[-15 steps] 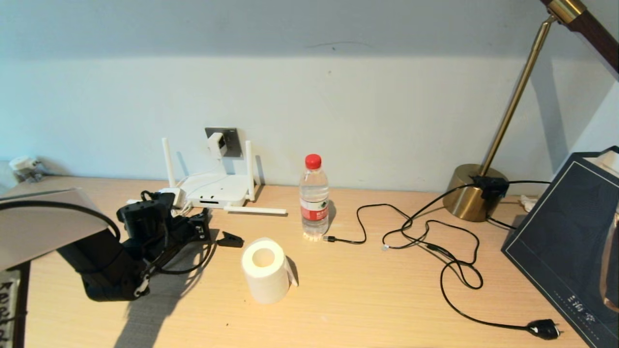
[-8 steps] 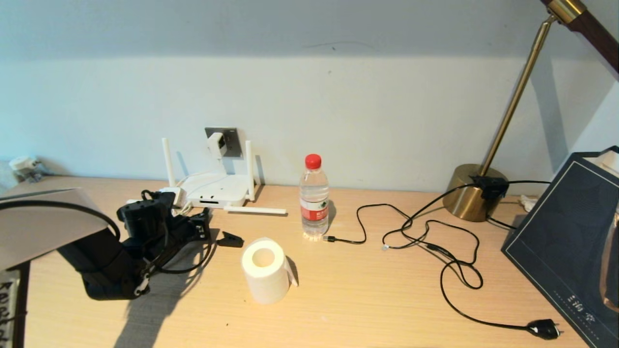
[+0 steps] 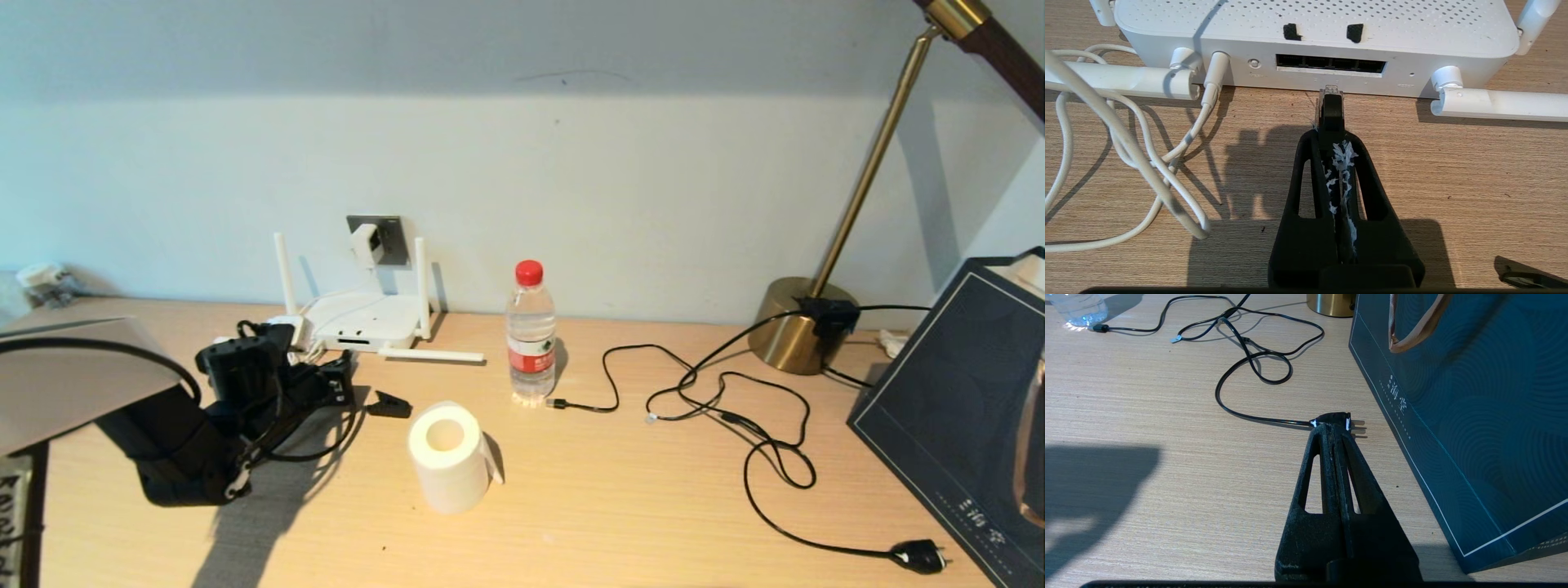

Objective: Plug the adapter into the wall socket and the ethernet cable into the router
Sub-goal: Align cable and router interface, then plug cable into router interface

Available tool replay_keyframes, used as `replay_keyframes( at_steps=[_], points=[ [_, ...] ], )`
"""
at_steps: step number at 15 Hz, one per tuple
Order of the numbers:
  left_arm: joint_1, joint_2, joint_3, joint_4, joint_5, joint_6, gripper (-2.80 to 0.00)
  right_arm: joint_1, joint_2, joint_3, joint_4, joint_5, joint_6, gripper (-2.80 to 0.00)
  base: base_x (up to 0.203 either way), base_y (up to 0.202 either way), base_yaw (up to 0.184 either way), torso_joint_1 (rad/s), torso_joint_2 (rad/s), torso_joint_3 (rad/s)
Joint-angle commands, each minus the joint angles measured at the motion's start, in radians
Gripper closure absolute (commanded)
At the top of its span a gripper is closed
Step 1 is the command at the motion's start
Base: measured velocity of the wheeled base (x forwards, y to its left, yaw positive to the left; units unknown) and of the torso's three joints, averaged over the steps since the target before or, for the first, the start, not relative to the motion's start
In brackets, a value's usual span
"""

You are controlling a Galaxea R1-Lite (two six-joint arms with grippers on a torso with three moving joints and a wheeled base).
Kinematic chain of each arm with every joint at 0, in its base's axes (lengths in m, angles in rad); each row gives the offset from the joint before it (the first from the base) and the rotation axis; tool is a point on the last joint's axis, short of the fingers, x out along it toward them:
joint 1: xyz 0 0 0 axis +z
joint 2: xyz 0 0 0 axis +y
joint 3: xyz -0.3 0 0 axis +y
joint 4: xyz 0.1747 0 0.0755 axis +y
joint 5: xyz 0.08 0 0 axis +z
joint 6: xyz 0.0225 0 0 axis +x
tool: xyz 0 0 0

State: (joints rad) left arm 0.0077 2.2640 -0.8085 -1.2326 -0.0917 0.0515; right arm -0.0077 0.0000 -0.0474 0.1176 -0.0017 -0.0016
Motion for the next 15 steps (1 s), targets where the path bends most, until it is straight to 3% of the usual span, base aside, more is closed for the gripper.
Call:
replay_keyframes(
  at_steps=[1,15],
  points=[
    [0.008,-0.001,0.000,-0.007,-0.002,0.001,0.00,0.000,0.002,0.000,0.001,0.000,0.000,0.00,0.000,0.000,0.000,0.000,0.00,0.000],
    [0.028,0.000,-0.001,-0.007,-0.014,0.001,0.00,0.000,0.002,0.000,0.001,0.000,0.000,0.00,0.000,0.000,0.000,0.000,0.00,0.000]
  ],
)
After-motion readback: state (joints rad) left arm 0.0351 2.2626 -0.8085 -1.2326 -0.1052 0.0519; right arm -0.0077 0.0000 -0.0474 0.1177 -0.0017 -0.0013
